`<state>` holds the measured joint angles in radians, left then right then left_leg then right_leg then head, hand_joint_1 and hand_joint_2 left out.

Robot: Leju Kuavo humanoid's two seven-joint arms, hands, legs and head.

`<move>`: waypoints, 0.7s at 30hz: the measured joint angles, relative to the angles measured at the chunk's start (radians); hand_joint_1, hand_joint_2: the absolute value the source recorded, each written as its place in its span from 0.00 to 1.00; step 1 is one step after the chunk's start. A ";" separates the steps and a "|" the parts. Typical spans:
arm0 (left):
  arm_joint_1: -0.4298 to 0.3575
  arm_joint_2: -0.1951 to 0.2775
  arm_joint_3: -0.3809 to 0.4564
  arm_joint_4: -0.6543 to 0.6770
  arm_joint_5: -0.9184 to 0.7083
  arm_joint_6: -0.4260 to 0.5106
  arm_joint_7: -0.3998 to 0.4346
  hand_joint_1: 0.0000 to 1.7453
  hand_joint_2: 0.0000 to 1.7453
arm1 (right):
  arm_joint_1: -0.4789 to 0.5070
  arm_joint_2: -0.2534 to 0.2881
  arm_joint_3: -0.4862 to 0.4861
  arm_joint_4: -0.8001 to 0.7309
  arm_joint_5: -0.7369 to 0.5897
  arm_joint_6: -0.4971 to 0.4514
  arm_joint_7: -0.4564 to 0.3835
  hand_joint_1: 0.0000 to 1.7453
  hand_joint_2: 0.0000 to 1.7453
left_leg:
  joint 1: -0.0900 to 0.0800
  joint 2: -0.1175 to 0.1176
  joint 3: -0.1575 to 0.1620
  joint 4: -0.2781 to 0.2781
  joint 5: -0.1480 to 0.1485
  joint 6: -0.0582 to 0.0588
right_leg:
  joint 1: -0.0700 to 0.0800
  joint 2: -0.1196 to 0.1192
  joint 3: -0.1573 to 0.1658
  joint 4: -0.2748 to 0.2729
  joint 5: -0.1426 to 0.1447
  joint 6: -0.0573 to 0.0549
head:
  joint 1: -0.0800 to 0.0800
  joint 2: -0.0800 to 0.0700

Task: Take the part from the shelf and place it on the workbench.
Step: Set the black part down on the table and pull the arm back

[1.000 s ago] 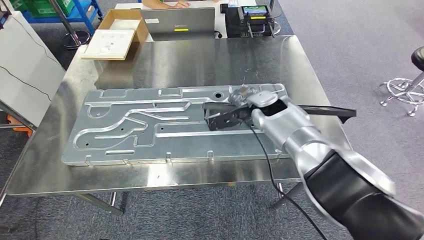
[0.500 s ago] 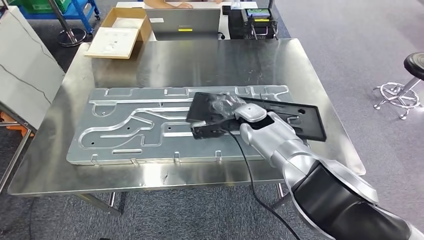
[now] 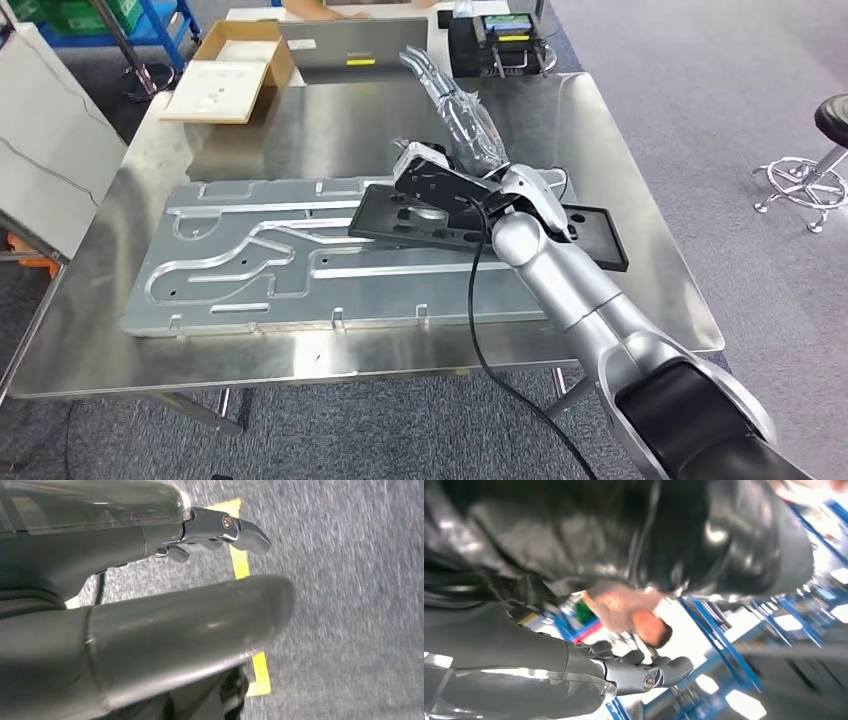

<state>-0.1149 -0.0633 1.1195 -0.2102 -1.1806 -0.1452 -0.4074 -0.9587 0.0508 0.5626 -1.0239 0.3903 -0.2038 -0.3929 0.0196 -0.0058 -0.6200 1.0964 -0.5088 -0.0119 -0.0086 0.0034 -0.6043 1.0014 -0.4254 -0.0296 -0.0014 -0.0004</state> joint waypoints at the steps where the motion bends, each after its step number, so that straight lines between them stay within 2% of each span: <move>1: 0.000 0.000 -0.001 0.000 0.003 -0.003 -0.005 0.00 0.00 | 0.020 -0.008 -0.017 -0.042 -0.020 -0.018 -0.022 0.00 0.00 | 0.000 0.001 -0.030 0.067 -0.034 -0.003 | 0.001 0.000 0.001 0.000 0.000 -0.002 | 0.000 0.000; 2: 0.000 0.000 -0.001 0.000 0.006 -0.006 -0.012 0.00 0.00 | 0.048 -0.019 -0.037 -0.093 -0.043 -0.037 -0.041 0.00 0.00 | 0.001 0.001 -0.063 0.135 -0.062 -0.006 | 0.002 -0.001 0.001 0.000 -0.001 -0.003 | 0.000 0.000; 3: 0.002 0.000 -0.001 0.000 0.011 -0.008 -0.021 0.00 0.00 | 0.083 -0.035 -0.062 -0.155 -0.064 -0.055 -0.056 0.00 0.00 | 0.001 0.001 -0.087 0.184 -0.075 -0.008 | 0.003 -0.002 0.001 0.001 -0.002 -0.003 | 0.000 0.000; 4: 0.006 0.000 -0.001 0.000 0.017 -0.010 -0.031 0.00 0.00 | 0.122 -0.056 -0.090 -0.226 -0.080 -0.070 -0.064 0.00 0.00 | 0.001 0.001 -0.096 0.197 -0.069 -0.009 | 0.003 -0.004 0.001 0.002 -0.004 -0.002 | 0.000 0.000; 5: 0.011 0.001 -0.001 0.000 0.023 -0.012 -0.042 0.00 0.00 | 0.163 -0.078 -0.119 -0.300 -0.091 -0.085 -0.072 0.00 0.00 | 0.002 0.001 -0.084 0.169 -0.043 -0.009 | 0.003 -0.004 0.002 0.005 -0.006 0.001 | 0.000 0.000; 7: 0.020 0.003 -0.001 0.000 0.036 -0.015 -0.063 0.00 0.00 | 0.243 -0.118 -0.176 -0.430 -0.092 -0.117 -0.095 0.00 0.00 | 0.003 0.001 -0.018 0.035 0.025 -0.006 | 0.001 -0.005 0.004 0.013 -0.014 0.007 | 0.000 0.000; 8: 0.022 0.005 -0.001 0.000 0.042 -0.016 -0.071 0.00 0.00 | 0.274 -0.133 -0.205 -0.486 -0.083 -0.140 -0.114 0.00 0.00 | 0.002 -0.001 0.012 -0.023 0.043 -0.004 | 0.000 -0.004 0.004 0.017 -0.017 0.011 | 0.000 0.000; 9: 0.023 0.005 0.000 0.000 0.048 -0.017 -0.078 0.00 0.00 | 0.307 -0.145 -0.233 -0.533 -0.073 -0.163 -0.131 0.00 0.00 | 0.000 -0.002 0.032 -0.060 0.051 0.001 | 0.001 -0.002 0.002 0.021 -0.018 0.016 | 0.000 0.000; 11: 0.026 0.006 0.007 0.001 0.062 -0.016 -0.092 0.00 0.00 | 0.441 -0.172 -0.309 -0.663 -0.058 -0.224 -0.183 0.00 0.00 | -0.004 -0.008 0.045 -0.073 0.048 0.013 | 0.006 -0.004 0.006 0.019 -0.019 0.027 | 0.000 0.000; 13: 0.039 0.006 0.020 0.001 0.077 -0.010 -0.103 0.00 0.00 | 0.680 -0.190 -0.409 -0.823 -0.060 -0.299 -0.251 0.00 0.00 | 0.003 -0.019 0.054 -0.081 0.053 0.025 | 0.009 -0.009 0.021 0.017 -0.029 0.039 | 0.001 0.000; 14: 0.049 0.006 0.026 0.001 0.083 -0.005 -0.107 0.00 0.00 | 0.795 -0.193 -0.462 -0.890 -0.064 -0.335 -0.278 0.00 0.00 | 0.006 -0.022 0.056 -0.085 0.055 0.031 | 0.008 -0.010 0.021 0.030 -0.049 0.044 | 0.002 0.000; 15: 0.058 0.006 0.032 0.001 0.089 0.000 -0.108 0.00 0.00 | 0.890 -0.193 -0.508 -0.938 -0.070 -0.363 -0.293 0.00 0.00 | 0.007 -0.020 0.055 -0.089 0.057 0.037 | 0.006 -0.007 0.008 0.064 -0.082 0.049 | 0.003 0.000; 17: 0.068 0.007 0.042 0.001 0.097 0.008 -0.108 0.00 0.00 | 1.028 -0.192 -0.580 -0.999 -0.077 -0.392 -0.301 0.00 0.00 | 0.003 -0.009 0.043 -0.089 0.061 0.047 | 0.002 -0.003 -0.043 0.185 -0.166 0.056 | 0.003 0.000; 18: 0.068 0.008 0.046 0.001 0.099 0.010 -0.108 0.00 0.00 | 1.081 -0.191 -0.607 -1.023 -0.078 -0.396 -0.303 0.00 0.00 | 0.001 -0.004 0.036 -0.088 0.063 0.049 | 0.002 -0.003 -0.067 0.246 -0.197 0.058 | 0.003 0.000; 19: 0.067 0.008 0.049 0.001 0.101 0.011 -0.108 0.00 0.00 | 1.125 -0.191 -0.629 -1.042 -0.078 -0.398 -0.305 0.00 0.00 | 0.000 -0.001 0.030 -0.086 0.066 0.050 | 0.001 -0.003 -0.077 0.283 -0.209 0.060 | 0.003 0.000; 20: 0.066 0.008 0.051 0.001 0.101 0.012 -0.108 0.00 0.00 | 1.158 -0.190 -0.646 -1.057 -0.077 -0.397 -0.305 0.00 0.00 | 0.000 0.003 0.024 -0.084 0.068 0.050 | -0.001 -0.003 -0.068 0.284 -0.202 0.061 | 0.003 0.000; 21: 0.064 0.009 0.055 0.001 0.102 0.013 -0.108 0.00 0.00 | 1.185 -0.188 -0.662 -1.067 -0.076 -0.389 -0.303 0.00 0.00 | -0.001 0.007 0.018 -0.082 0.071 0.048 | -0.003 -0.003 -0.037 0.246 -0.181 0.060 | 0.003 0.000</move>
<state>-0.0505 -0.0546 1.1743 -0.2094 -1.0784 -0.1326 -0.5157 0.2266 -0.1371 -0.0993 -2.0910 0.3139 -0.5925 -0.6956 0.0190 0.0014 -0.6020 1.0147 -0.4377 0.0363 -0.0112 -0.0001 -0.6414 1.2470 -0.6062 0.0305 0.0017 -0.0004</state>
